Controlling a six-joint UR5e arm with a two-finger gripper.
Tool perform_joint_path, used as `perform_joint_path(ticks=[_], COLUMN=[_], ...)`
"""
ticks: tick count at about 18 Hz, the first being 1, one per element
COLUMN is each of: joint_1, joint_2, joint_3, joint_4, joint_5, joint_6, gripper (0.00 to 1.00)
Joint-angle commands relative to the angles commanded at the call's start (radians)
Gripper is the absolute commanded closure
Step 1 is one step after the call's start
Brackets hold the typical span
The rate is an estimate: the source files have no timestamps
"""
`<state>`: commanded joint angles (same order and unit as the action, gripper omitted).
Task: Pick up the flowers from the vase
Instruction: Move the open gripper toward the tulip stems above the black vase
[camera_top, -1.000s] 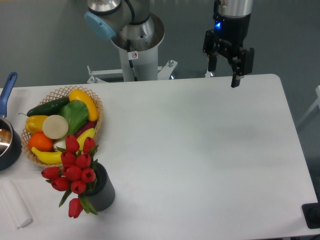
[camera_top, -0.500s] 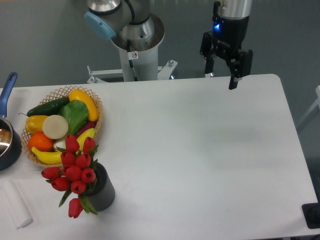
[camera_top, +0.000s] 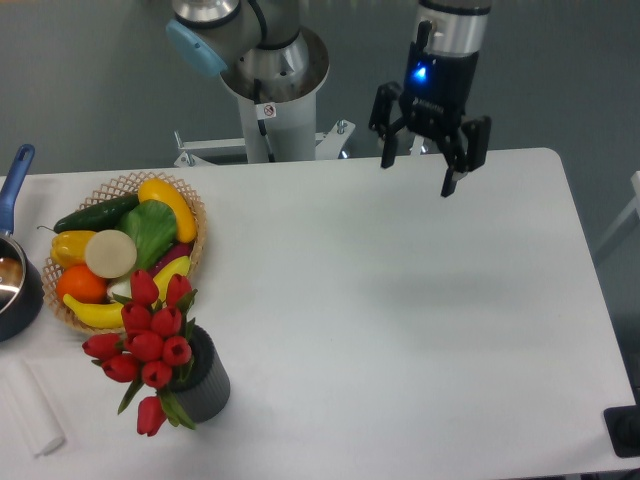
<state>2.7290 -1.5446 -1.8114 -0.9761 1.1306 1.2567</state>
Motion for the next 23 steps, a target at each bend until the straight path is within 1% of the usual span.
perform_joint_path(ticks=[1,2,4,6,8,10,14,15,17,19,21,23], joint_1=[-0.020,-0.049,-0.092,-0.103,-0.133,-0.150,-0.198,-0.207,-0.210,-0.212,-0.222,-0.226], joint_2=[-0.011,-0.024,-0.052,-0.067,-0.080,-0.094,-0.137,-0.156,-0.175,-0.186,-0.210,-0.235], joint_3=[-0.011,-0.014,-0.012,-0.009,-0.009,-0.009,-0.012,-0.009,-0.017,-0.020,-0.020,-0.020], joint_4=[0.038,0.065,0.083,0.089,0.096,0.103,0.192,0.206,0.206,0.206,0.208,0.212], joint_5=[-0.003,-0.003,-0.003,-0.005,-0.008,-0.009,-0.034,-0.113,-0.228,-0.281,-0.346,-0.377], joint_6=[-0.031,-0.054,-0.080,-0.082,-0.088,-0.135,-0.158,-0.158,-0.157,-0.157,-0.154,-0.142], gripper=[0.00,0.00,0.00,0.00,0.00,0.00,0.00,0.00,0.00,0.00,0.00,0.00])
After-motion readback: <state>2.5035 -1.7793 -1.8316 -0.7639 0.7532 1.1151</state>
